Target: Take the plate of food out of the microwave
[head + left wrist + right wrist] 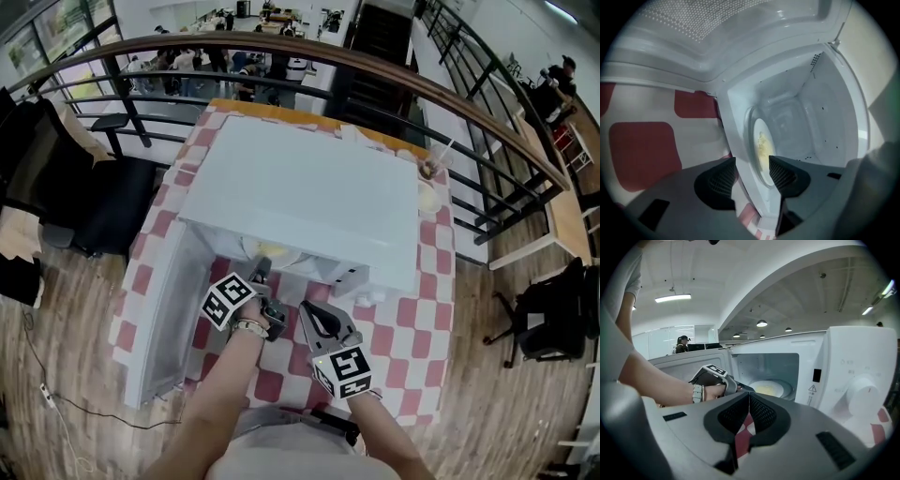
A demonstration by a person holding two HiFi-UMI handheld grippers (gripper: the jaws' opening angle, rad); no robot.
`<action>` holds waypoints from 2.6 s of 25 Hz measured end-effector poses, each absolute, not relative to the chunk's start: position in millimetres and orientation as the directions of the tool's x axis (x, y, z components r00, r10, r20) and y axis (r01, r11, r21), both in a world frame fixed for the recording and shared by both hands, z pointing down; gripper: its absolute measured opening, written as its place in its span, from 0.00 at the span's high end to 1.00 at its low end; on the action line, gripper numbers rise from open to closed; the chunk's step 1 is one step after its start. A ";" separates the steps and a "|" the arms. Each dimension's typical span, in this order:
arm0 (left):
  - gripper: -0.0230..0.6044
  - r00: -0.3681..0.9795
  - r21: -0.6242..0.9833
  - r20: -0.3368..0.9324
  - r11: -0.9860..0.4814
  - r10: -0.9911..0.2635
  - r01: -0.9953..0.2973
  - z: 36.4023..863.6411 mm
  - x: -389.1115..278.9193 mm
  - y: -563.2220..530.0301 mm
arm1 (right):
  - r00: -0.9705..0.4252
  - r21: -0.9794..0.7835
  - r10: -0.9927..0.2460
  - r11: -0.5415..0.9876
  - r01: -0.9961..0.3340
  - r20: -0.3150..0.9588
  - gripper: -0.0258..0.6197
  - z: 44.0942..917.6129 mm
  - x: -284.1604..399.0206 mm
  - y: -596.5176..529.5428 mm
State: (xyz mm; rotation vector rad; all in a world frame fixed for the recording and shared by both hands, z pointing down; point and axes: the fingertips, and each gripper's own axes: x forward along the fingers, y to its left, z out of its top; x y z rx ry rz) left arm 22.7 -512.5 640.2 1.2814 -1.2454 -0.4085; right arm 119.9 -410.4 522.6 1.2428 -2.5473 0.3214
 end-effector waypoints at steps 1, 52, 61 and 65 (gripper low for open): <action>0.61 0.349 0.861 0.473 0.341 -0.809 -0.378 643.7 22.6 -513.4 | -0.585 -0.075 -0.729 0.602 -0.795 0.355 0.92 524.3 121.1 -411.0; 0.94 0.371 0.973 0.227 0.198 -0.900 -0.116 597.3 23.1 -484.3 | -0.565 -0.034 -0.767 0.584 -0.811 0.305 0.92 504.3 126.7 -390.5; 0.94 0.384 0.975 0.218 0.188 -0.897 -0.114 593.6 26.1 -446.8 | -0.569 -0.016 -0.772 0.590 -0.807 0.284 0.92 496.0 126.2 -373.8; 0.94 0.392 0.977 0.210 0.179 -0.896 -0.115 588.4 26.7 -429.9 | -0.572 -0.016 -0.772 0.591 -0.806 0.279 0.92 493.8 122.8 -365.8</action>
